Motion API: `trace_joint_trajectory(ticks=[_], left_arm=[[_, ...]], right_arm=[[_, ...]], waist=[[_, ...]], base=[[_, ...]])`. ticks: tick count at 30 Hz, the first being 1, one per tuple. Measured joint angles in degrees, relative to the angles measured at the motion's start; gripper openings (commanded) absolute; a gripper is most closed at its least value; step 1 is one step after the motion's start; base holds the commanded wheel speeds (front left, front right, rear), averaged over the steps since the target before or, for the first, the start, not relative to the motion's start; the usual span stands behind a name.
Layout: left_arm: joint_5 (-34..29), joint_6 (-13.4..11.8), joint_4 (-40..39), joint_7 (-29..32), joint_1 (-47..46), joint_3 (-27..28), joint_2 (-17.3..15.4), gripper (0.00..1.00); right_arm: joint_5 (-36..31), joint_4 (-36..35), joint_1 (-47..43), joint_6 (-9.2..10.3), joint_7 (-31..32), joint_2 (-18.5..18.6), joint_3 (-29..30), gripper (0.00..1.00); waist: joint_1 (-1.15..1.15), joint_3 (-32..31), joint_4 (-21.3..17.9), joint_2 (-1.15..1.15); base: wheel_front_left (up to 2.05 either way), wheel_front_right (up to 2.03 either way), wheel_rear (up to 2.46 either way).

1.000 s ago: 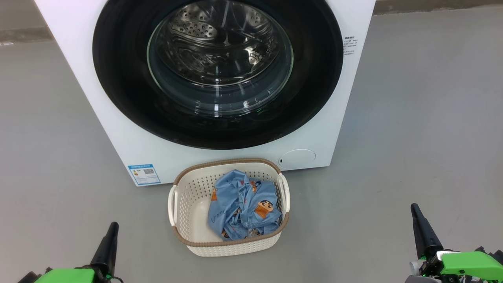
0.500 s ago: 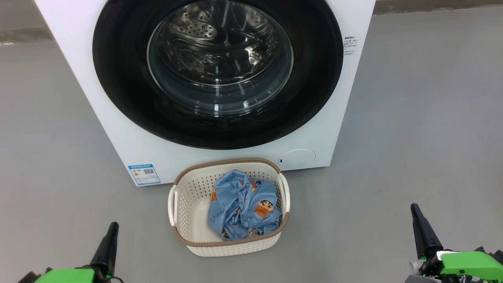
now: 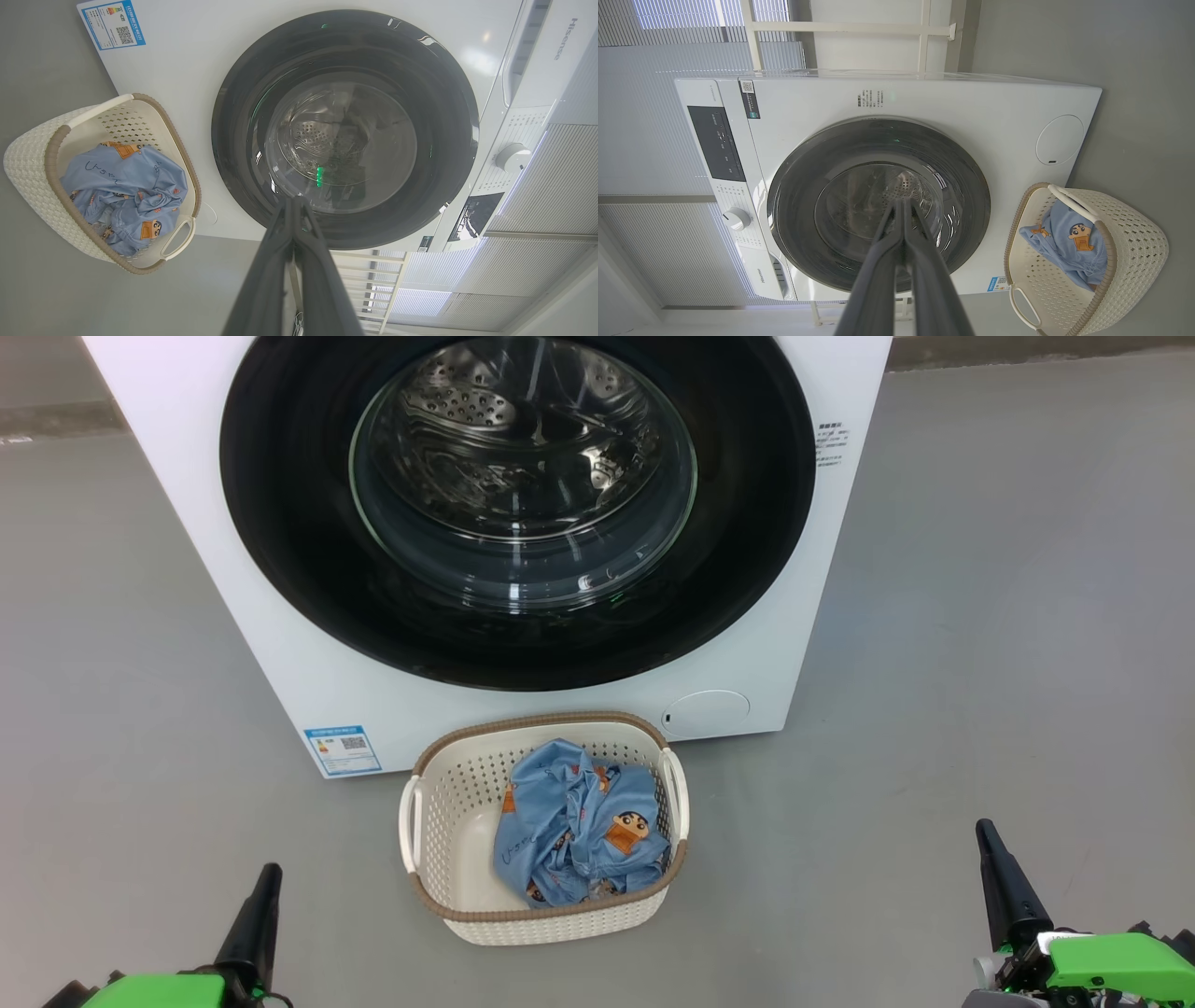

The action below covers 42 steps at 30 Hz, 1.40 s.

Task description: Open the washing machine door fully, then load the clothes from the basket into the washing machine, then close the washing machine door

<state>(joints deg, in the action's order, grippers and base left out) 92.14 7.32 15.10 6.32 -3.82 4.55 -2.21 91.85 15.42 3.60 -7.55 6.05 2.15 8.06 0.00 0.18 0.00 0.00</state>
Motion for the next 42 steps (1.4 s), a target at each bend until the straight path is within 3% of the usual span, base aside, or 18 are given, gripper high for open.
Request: trace_joint_trajectory(ticks=[42], left_arm=[[0.00,0.00,0.00,0.00,0.00,0.00,0.00,0.00]], right_arm=[[0.00,0.00,0.00,0.00,0.00,0.00,0.00,0.00]], waist=[[0.00,0.00,0.00,0.00]], base=[[0.00,0.00,0.00]])
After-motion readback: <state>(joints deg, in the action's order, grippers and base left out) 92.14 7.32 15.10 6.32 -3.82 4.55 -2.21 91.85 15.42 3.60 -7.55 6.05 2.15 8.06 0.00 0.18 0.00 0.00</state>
